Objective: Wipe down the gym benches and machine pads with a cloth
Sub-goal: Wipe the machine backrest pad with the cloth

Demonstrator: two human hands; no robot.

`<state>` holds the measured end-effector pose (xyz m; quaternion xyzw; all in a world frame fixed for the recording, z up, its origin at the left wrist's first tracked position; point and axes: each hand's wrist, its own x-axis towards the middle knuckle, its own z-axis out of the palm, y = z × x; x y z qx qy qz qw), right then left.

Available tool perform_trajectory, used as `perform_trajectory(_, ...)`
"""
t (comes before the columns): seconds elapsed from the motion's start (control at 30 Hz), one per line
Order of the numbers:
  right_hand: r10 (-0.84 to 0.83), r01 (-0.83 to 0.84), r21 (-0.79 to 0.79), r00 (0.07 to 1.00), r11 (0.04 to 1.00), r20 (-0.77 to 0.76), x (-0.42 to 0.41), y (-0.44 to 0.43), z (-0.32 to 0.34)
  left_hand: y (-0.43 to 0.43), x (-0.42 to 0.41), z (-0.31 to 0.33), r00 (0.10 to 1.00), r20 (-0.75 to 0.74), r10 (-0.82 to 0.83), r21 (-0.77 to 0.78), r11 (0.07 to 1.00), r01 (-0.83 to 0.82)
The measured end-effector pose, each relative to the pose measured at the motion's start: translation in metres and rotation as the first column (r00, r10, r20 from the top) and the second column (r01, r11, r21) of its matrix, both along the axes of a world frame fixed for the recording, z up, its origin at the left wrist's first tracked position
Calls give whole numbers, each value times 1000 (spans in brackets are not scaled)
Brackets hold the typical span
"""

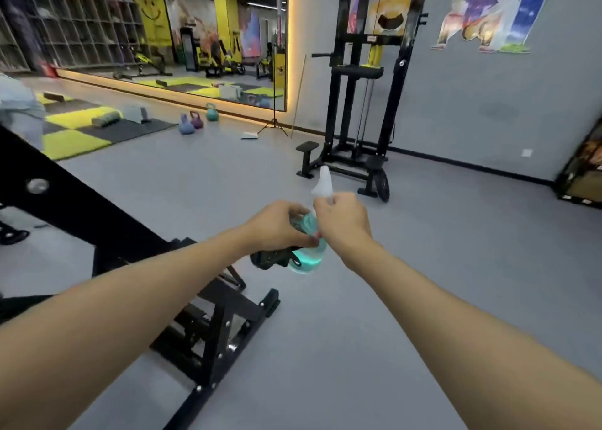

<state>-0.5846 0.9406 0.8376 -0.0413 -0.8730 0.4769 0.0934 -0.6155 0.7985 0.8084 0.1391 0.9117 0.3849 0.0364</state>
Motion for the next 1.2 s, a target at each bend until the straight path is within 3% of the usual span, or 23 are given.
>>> perform_trajectory(0.27,25,-29,60,998,998,52,-226,98,-4,98,-219,-5,998,58,4,11,1000,-5)
perform_trajectory(0.57,240,-242,30,969,970,53,-497,141,-29,136,-469,-25,984,53,167,-36,986,-165)
perform_trajectory(0.9,378,-403,102,903,909,204,-714,110,-60,121,-655,-74,913,161,375,73,918,-390)
perform_trajectory(1.2,536,-545,204,838,814,98,-910,32,-28,44,-824,-47,835,151,529,129,827,-548)
